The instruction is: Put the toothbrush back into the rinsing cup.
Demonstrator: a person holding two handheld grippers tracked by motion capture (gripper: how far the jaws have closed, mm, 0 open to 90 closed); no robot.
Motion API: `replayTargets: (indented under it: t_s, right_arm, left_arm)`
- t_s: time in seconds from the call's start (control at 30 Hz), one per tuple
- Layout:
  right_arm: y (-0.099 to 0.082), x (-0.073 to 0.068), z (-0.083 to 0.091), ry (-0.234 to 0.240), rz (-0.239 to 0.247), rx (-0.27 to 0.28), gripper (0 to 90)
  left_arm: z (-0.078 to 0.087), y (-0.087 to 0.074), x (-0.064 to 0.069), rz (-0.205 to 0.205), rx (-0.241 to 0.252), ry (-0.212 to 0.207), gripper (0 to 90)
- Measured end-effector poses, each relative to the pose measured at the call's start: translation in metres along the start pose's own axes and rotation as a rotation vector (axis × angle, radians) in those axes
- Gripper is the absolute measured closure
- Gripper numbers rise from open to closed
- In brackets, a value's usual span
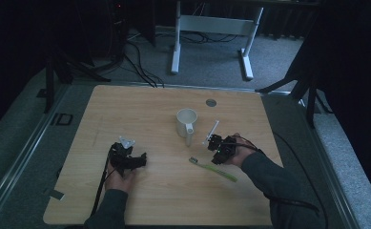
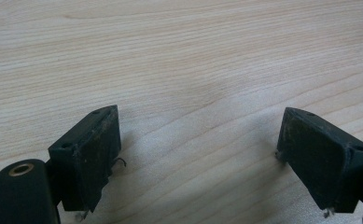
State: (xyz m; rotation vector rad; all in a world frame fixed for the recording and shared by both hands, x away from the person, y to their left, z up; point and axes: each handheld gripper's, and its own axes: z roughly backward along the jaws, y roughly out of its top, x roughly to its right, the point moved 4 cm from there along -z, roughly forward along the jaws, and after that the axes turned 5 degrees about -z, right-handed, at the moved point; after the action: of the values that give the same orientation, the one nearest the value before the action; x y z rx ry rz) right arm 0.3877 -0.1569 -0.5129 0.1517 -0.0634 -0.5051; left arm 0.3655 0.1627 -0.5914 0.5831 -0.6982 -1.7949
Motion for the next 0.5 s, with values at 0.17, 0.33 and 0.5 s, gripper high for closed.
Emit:
replayTargets:
  t_s: [0.17,0.33,0.5]
  right_arm:
    - [0.0,-0.001,-0.004,0.003,0.008,-0.015,75.3]
    - [0.001,-0.003,-0.008,0.008,0.014,-0.02,75.3]
    - [0.002,-0.004,-0.011,0.016,0.012,-0.032,75.7]
  left_arm:
    - [0.0,0.0,0.0,0.0,0.0,0.0,13.9]
    - [0.0,0.0,0.0,0.001,0.0,0.001,13.9]
    - [0.0,0.0,0.0,0.002,0.0,0.0,13.9]
